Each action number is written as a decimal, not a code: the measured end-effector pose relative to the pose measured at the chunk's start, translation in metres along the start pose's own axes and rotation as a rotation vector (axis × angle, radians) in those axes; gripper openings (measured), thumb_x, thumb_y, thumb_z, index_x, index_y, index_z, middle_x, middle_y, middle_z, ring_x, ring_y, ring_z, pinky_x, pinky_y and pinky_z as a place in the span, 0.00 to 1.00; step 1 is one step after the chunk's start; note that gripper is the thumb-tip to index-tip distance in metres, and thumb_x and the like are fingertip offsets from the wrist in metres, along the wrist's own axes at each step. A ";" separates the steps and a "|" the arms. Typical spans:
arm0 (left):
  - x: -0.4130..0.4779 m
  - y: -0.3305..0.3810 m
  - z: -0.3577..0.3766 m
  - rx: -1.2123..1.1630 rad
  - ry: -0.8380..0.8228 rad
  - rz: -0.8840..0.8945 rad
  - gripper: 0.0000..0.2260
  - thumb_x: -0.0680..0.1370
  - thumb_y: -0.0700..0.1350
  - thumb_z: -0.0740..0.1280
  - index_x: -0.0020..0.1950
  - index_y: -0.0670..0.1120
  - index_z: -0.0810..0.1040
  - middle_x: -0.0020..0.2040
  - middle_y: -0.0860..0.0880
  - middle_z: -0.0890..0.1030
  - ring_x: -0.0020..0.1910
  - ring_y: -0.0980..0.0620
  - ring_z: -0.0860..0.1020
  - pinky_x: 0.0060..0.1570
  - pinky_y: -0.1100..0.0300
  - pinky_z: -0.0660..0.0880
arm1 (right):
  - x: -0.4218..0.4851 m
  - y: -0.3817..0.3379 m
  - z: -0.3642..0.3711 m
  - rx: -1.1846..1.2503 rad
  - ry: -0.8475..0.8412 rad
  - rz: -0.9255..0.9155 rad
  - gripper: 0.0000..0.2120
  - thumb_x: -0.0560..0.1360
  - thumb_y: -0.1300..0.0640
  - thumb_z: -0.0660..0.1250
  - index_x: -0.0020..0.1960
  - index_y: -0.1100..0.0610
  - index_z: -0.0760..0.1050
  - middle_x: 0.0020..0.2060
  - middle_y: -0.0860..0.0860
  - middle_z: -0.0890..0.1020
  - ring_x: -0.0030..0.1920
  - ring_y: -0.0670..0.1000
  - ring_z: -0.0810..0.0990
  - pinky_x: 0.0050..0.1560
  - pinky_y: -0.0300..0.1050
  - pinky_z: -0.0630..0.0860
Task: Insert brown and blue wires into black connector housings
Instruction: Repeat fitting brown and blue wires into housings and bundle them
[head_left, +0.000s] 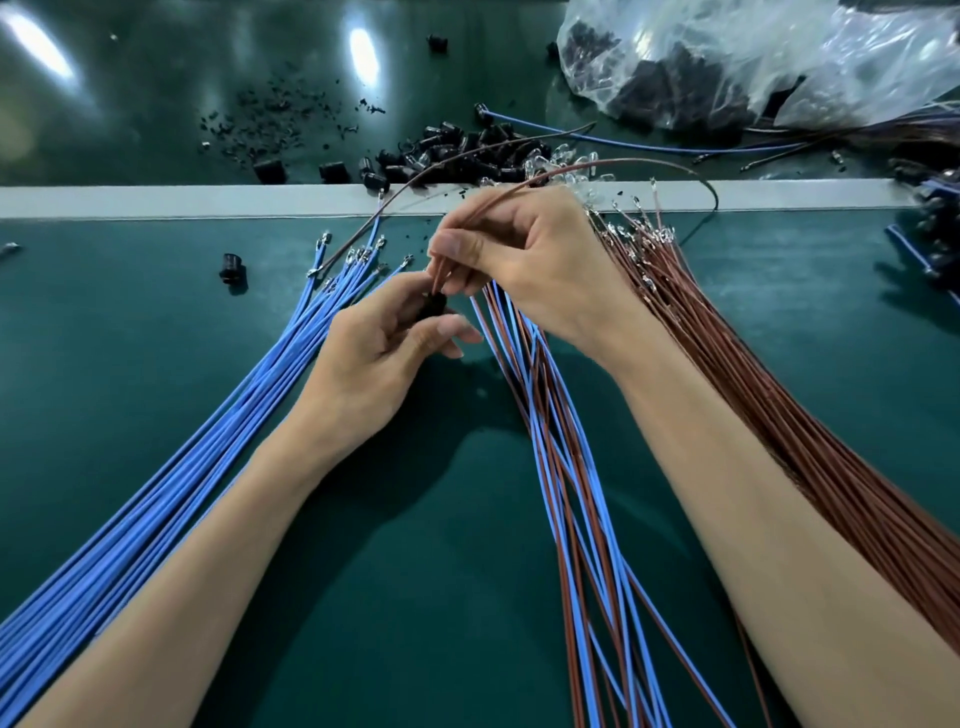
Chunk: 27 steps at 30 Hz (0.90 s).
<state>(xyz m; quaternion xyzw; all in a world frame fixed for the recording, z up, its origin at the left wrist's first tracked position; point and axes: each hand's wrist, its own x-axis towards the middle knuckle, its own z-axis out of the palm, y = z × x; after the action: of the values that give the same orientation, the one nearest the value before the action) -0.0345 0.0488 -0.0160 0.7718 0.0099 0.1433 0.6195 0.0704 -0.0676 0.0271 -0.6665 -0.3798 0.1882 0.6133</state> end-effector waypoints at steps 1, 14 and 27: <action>0.000 0.000 0.001 -0.039 0.014 -0.015 0.08 0.75 0.44 0.63 0.52 0.43 0.72 0.42 0.52 0.83 0.38 0.59 0.80 0.43 0.68 0.74 | 0.000 0.001 0.000 0.010 0.021 -0.009 0.03 0.75 0.68 0.66 0.43 0.65 0.77 0.35 0.59 0.81 0.31 0.49 0.80 0.35 0.36 0.76; 0.000 0.003 0.003 0.059 0.051 -0.042 0.08 0.76 0.47 0.63 0.47 0.43 0.77 0.44 0.51 0.84 0.40 0.56 0.80 0.45 0.68 0.75 | 0.002 0.008 -0.003 0.016 -0.003 -0.040 0.03 0.74 0.68 0.68 0.43 0.62 0.77 0.33 0.56 0.80 0.30 0.47 0.79 0.35 0.38 0.76; 0.002 0.002 0.002 0.068 0.037 -0.032 0.10 0.77 0.46 0.60 0.49 0.41 0.77 0.43 0.51 0.84 0.37 0.59 0.80 0.41 0.71 0.73 | 0.003 0.010 -0.004 0.031 0.016 0.000 0.03 0.74 0.67 0.68 0.42 0.62 0.78 0.33 0.56 0.81 0.32 0.50 0.78 0.37 0.43 0.78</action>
<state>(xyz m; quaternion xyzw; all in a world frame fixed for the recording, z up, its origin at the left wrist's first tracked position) -0.0321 0.0464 -0.0138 0.7893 0.0384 0.1471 0.5948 0.0785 -0.0676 0.0190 -0.6582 -0.3719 0.1888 0.6268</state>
